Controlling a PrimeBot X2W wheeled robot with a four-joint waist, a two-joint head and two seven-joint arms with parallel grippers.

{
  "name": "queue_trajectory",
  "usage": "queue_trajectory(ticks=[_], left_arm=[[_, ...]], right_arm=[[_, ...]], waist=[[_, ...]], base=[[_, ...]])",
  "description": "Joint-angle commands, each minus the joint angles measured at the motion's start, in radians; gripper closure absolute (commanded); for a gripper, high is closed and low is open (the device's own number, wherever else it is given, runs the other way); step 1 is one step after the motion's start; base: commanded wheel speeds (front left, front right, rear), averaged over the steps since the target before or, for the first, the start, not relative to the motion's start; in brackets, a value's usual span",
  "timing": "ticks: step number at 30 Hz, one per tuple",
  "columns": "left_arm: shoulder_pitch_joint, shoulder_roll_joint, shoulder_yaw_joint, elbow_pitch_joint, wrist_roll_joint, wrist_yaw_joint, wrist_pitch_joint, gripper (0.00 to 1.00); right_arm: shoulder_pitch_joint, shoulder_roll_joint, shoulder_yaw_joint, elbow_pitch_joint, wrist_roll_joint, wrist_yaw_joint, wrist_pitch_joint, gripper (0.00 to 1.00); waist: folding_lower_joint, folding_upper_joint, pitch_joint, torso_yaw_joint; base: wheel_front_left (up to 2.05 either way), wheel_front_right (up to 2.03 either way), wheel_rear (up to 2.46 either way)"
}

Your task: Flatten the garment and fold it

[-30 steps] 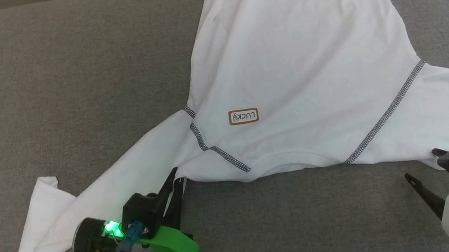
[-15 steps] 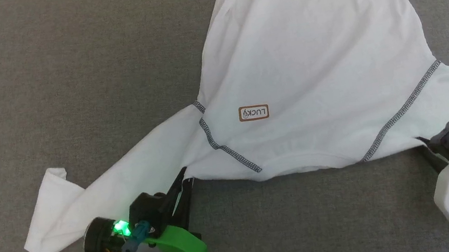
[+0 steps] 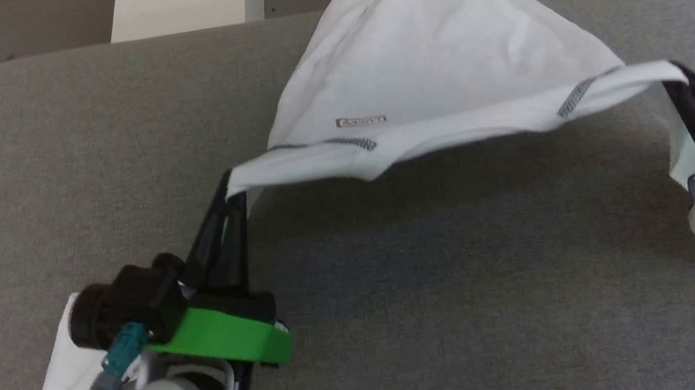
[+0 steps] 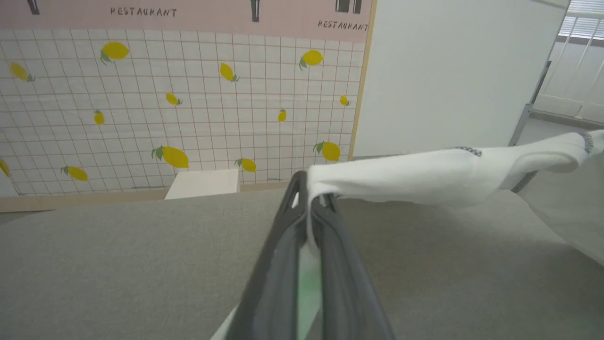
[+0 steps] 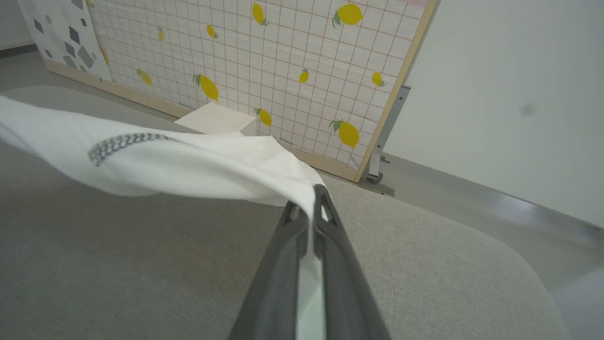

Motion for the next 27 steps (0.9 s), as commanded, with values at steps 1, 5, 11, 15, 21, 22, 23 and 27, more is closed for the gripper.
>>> queue_trajectory(ticks=[1, 5, 11, 15, 21, 22, 23, 27], left_arm=[[-0.039, 0.011, 0.014, -0.031, -0.004, 0.010, 0.012, 1.00], [-0.112, 0.028, 0.033, -0.125, 0.010, 0.029, 0.077, 1.00], [-0.258, 0.068, 0.064, -0.212, 0.018, 0.029, 0.199, 1.00], [-0.372, 0.090, 0.083, -0.242, 0.019, 0.025, 0.278, 1.00], [-0.502, 0.104, 0.088, -0.262, 0.006, 0.020, 0.401, 1.00], [-0.520, 0.105, 0.087, -0.261, 0.003, 0.019, 0.421, 1.00], [-0.533, 0.104, 0.087, -0.259, -0.004, 0.020, 0.436, 1.00], [-0.584, 0.100, 0.095, -0.232, -0.034, 0.022, 0.497, 1.00]], right_arm=[[-0.037, 0.008, -0.011, -0.032, 0.009, -0.002, 0.004, 1.00], [-0.116, 0.015, -0.027, -0.111, 0.018, -0.002, 0.029, 1.00], [-0.245, 0.001, -0.020, -0.185, 0.039, -0.002, 0.086, 1.00], [-0.335, -0.013, -0.011, -0.209, 0.054, -0.002, 0.128, 1.00], [-0.448, -0.030, 0.022, -0.234, 0.086, -0.002, 0.202, 1.00], [-0.465, -0.033, 0.031, -0.235, 0.092, -0.002, 0.216, 1.00], [-0.478, -0.034, 0.039, -0.236, 0.099, -0.002, 0.228, 1.00], [-0.542, -0.027, 0.075, -0.219, 0.129, -0.002, 0.279, 1.00]], waist=[[0.0000, 0.0000, -0.051, -0.036], [0.0000, 0.0000, -0.085, -0.055], [0.0000, 0.0000, -0.114, -0.074], [0.0000, 0.0000, -0.123, -0.081], [0.0000, 0.0000, -0.117, -0.089], [0.0000, 0.0000, -0.113, -0.091], [0.0000, 0.0000, -0.109, -0.092], [0.0000, 0.0000, -0.075, -0.104]], base=[[0.00, 0.00, 0.00], [0.00, 0.00, 0.00], [0.00, 0.00, 0.00], [0.00, 0.00, 0.00], [0.00, 0.00, 0.00], [0.00, 0.00, 0.00], [0.00, 0.00, 0.00], [0.00, 0.00, 0.00]])
